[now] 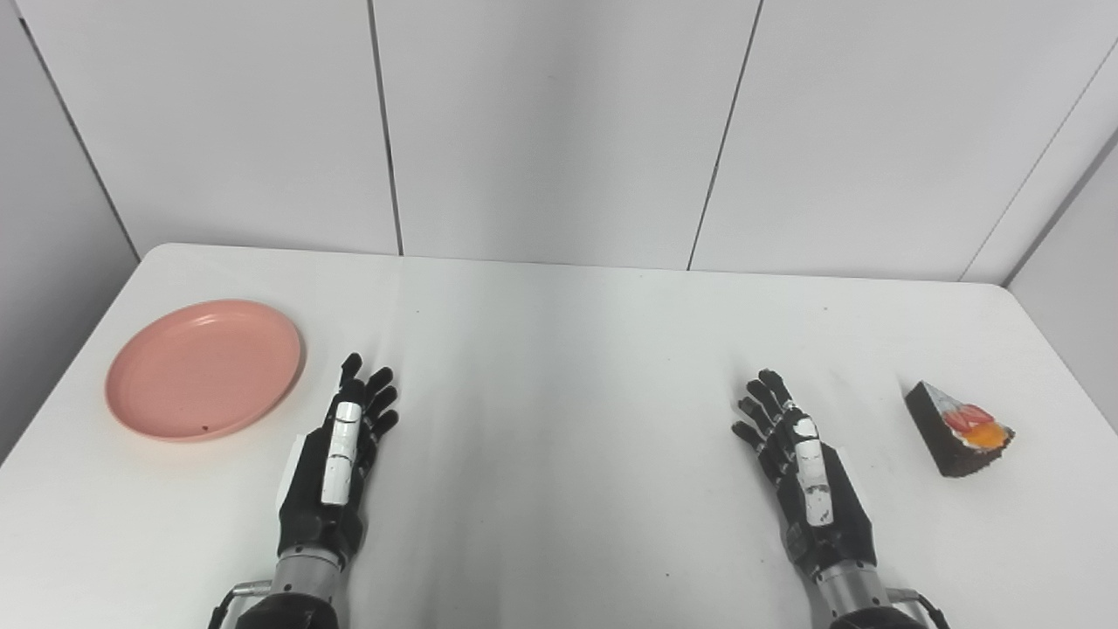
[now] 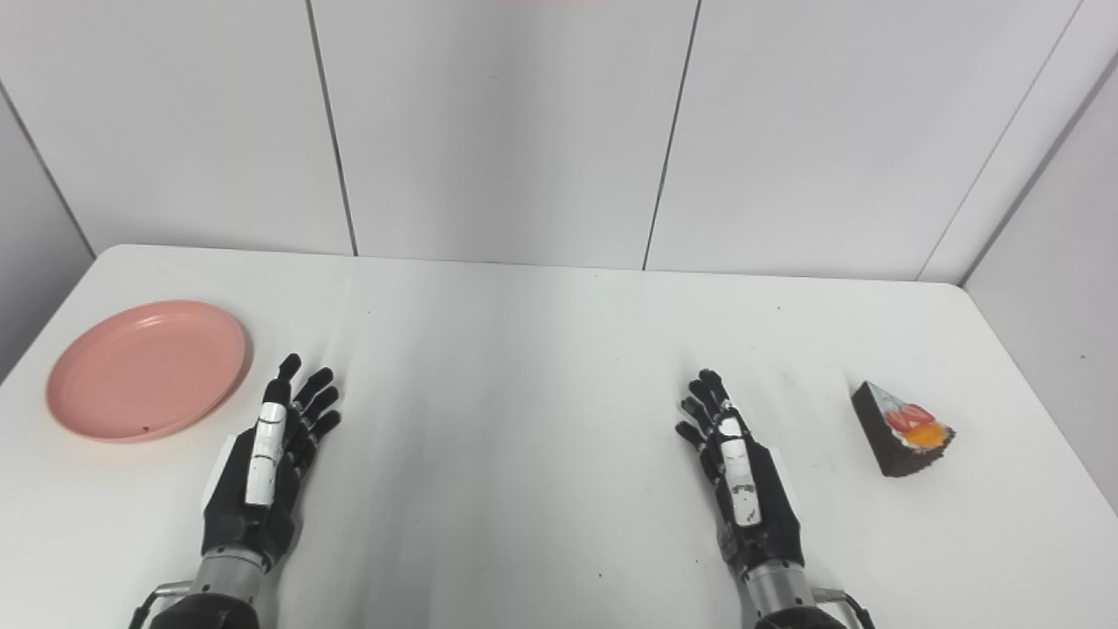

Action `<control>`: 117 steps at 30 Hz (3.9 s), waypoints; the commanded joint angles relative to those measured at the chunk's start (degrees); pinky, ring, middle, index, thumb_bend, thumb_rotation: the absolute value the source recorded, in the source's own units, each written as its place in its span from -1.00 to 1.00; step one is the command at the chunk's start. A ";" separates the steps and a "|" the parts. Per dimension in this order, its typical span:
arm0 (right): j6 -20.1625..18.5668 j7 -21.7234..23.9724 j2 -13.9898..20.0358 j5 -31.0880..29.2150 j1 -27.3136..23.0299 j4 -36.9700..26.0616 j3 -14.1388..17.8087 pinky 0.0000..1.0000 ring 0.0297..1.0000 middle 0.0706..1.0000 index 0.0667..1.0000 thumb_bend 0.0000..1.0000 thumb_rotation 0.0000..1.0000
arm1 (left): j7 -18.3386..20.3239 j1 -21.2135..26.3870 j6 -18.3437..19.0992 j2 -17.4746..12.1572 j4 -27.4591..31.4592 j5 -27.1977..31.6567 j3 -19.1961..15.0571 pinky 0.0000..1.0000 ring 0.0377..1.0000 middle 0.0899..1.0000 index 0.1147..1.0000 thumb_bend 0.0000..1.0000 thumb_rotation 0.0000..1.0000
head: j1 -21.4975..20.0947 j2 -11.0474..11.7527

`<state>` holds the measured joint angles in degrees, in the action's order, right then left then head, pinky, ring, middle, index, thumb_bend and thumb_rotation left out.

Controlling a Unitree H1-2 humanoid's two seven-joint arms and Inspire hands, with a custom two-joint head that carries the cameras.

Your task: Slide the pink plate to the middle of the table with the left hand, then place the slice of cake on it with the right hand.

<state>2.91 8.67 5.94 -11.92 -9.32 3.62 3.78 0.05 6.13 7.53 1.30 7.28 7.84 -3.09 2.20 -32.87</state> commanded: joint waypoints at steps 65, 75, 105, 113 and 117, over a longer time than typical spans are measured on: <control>14.65 5.86 3.09 -3.57 -3.81 14.44 2.40 0.88 0.84 0.85 0.84 0.69 0.93 | -0.13 3.02 -10.26 1.86 -10.72 -4.00 3.32 0.99 0.93 0.92 1.00 0.36 0.92 | 10.58 9.51; 13.95 6.06 2.98 -4.25 -3.25 14.15 2.36 0.89 0.84 0.84 0.85 0.69 0.91 | -0.32 3.08 -11.90 2.07 -12.61 -4.88 3.38 0.94 0.92 0.91 1.00 0.32 0.92 | 11.88 12.11; 12.49 5.68 1.16 -4.69 -2.87 13.48 1.95 0.90 0.81 0.84 0.87 0.61 0.88 | 0.96 3.50 -16.20 1.07 -11.96 -4.04 3.11 0.93 0.84 0.85 1.00 0.35 0.91 | 11.06 13.60; 12.58 4.82 0.52 -3.15 -2.52 12.29 1.50 0.85 0.79 0.81 0.85 0.61 0.89 | 0.81 8.95 -16.77 -2.71 -2.76 -2.94 -0.49 0.58 0.61 0.60 0.69 0.62 0.91 | 9.13 13.19; 13.08 4.79 0.56 -2.89 -2.43 12.23 1.52 0.82 0.77 0.82 0.85 0.56 0.91 | -0.64 13.57 -15.76 -5.34 -2.20 -2.93 -3.83 0.48 0.52 0.52 0.53 0.63 0.87 | 9.11 13.14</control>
<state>15.64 13.51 8.00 -14.50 -14.67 14.27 5.79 -0.05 17.21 -7.31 -3.28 3.51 5.25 -6.66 11.34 -19.69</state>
